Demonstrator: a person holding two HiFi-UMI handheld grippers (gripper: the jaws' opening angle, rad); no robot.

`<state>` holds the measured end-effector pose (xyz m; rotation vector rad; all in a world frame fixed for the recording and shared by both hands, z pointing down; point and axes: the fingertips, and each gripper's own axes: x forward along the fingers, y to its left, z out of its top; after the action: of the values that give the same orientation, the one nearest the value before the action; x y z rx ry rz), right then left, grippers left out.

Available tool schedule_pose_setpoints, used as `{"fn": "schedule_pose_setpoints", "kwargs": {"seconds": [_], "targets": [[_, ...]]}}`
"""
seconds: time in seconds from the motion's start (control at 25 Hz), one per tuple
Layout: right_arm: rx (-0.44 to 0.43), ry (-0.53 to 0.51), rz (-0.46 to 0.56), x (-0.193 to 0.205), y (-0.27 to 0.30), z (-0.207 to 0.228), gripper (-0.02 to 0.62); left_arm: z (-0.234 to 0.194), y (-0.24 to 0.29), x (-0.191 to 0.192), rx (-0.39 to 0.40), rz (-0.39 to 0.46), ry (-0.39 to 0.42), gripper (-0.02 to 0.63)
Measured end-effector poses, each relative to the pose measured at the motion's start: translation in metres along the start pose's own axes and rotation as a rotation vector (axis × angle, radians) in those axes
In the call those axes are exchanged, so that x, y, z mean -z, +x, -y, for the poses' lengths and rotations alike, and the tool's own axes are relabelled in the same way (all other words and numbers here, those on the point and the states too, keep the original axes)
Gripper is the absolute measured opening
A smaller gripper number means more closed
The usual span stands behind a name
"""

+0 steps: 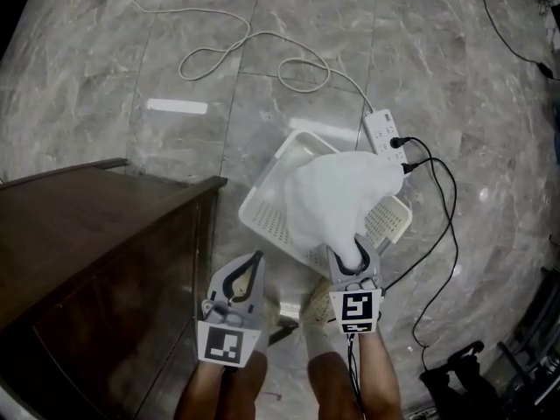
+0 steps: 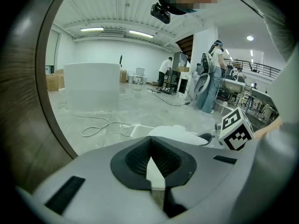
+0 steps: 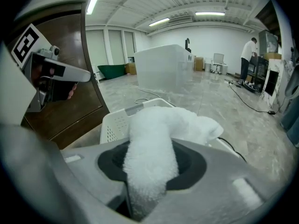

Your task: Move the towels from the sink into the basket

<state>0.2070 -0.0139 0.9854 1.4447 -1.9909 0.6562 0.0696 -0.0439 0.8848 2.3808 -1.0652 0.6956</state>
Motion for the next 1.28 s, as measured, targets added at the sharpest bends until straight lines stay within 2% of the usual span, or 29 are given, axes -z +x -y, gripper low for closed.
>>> {"fn": "schedule_pose_setpoints", "kwargs": {"seconds": [0.24,0.36,0.48,0.72,0.92,1.28], "targets": [[-0.003,0.020,-0.018,0.019,0.017,0.002,0.189,-0.003,0.011,0.013,0.003,-0.007,-0.005,0.009],[-0.003,0.078,-0.002,0.019,0.019,0.005,0.286,-0.005,0.013,0.016,0.002,-0.012,-0.007,0.009],[0.003,0.103,0.014,0.015,0.017,0.011,0.342,-0.004,0.014,0.014,0.001,-0.008,-0.006,0.009],[-0.007,0.096,0.001,0.003,0.008,0.013,0.342,0.000,0.007,-0.004,0.001,-0.011,0.002,0.009],[-0.025,0.095,0.025,-0.038,-0.018,0.011,0.341,0.004,-0.008,-0.054,0.002,0.032,0.026,0.009],[0.000,0.083,0.156,-0.164,-0.091,0.019,0.305,0.018,-0.057,-0.166,-0.009,0.117,0.046,0.009]]}}
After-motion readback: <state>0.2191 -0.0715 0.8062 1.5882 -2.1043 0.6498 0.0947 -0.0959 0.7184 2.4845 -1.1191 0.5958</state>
